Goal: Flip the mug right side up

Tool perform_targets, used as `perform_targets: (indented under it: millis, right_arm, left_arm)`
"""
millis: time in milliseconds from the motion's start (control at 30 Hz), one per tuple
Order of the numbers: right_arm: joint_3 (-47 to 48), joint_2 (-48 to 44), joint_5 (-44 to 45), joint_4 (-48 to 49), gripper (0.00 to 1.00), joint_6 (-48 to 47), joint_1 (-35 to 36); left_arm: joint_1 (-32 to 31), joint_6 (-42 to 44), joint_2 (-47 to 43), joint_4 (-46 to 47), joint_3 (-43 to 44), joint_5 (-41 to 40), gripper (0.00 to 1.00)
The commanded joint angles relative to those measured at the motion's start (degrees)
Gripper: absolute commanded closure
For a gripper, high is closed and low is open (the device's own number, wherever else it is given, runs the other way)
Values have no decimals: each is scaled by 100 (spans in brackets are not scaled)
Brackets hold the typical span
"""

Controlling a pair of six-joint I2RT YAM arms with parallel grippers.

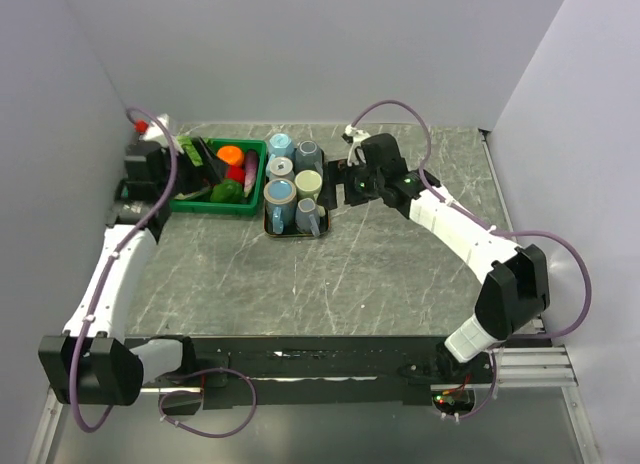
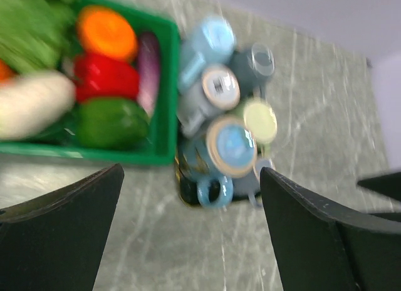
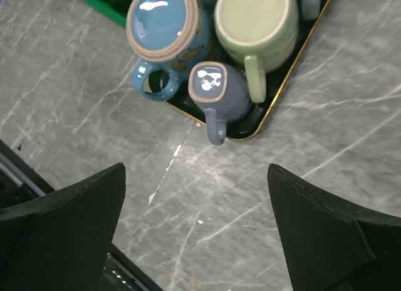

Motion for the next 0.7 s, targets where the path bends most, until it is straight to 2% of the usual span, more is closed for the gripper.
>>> perform_targets:
  millis: [0, 67, 167, 367, 533, 567, 667]
  right_arm:
    - [-193, -174, -370, 676, 0, 390, -36]
    - [-352, -253, -441, 966, 0, 452, -36]
    - [-537, -385, -319, 1046, 0, 566, -36]
    - [-616, -481, 103, 809, 0, 637, -44]
    - [-590, -526, 578, 511, 0, 681, -62]
    - [-564, -526, 613, 476, 0, 672, -71]
    - [-581, -552, 798, 379, 0, 698, -97]
  left_arm:
    - [-517, -261, 6, 1046, -796, 738, 4]
    - [-1068, -94, 216, 1170, -990, 351, 4]
    - [-1571, 21, 681, 1452, -1087, 79, 4]
    - [-1985, -6, 1649, 1479, -771, -396, 1]
    - [-2223, -93, 2141, 1505, -656, -1012, 10]
    - [-2232, -111, 2176, 1549, -656, -1065, 15]
    - [-2276, -41, 2299, 1742, -691, -1013, 20]
